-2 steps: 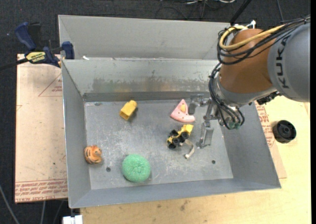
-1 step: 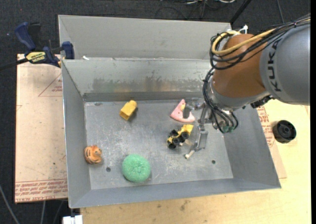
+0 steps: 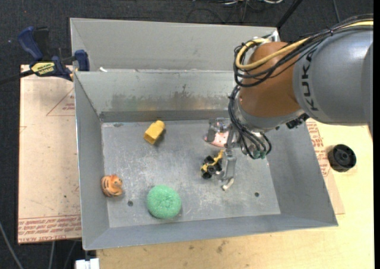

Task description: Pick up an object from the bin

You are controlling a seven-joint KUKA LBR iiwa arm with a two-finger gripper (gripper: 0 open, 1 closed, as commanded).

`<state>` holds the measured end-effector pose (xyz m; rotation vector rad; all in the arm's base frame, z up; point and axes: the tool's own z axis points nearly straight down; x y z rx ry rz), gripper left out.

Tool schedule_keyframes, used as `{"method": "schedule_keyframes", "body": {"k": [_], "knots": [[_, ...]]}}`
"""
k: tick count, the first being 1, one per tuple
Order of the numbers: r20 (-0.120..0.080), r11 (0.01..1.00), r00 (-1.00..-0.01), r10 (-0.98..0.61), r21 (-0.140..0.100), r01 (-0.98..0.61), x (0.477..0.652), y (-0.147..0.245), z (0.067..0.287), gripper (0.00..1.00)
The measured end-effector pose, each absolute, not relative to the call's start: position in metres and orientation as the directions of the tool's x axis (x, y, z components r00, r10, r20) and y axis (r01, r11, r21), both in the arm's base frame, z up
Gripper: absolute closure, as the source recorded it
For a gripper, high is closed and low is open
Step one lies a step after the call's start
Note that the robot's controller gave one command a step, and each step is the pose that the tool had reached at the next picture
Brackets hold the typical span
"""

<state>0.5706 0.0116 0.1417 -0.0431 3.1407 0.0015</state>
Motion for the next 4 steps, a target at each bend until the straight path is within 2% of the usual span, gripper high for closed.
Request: {"method": "schedule_keyframes", "body": {"k": [1, 2, 3, 4], "knots": [[-0.002, 0.983, -0.983, 0.182, 0.003, 0.182, 0.563, 0.009, 0.117, 0.00], [-0.007, 0.981, -0.981, -0.194, 0.000, -0.194, 0.538, -0.041, 0.075, 1.00], [-0.007, 0.981, -0.981, -0.195, 0.000, -0.195, 0.538, -0.041, 0.075, 1.00], [-0.003, 0.980, -0.980, -0.200, 0.000, -0.200, 0.488, -0.039, 0.211, 1.00]]}}
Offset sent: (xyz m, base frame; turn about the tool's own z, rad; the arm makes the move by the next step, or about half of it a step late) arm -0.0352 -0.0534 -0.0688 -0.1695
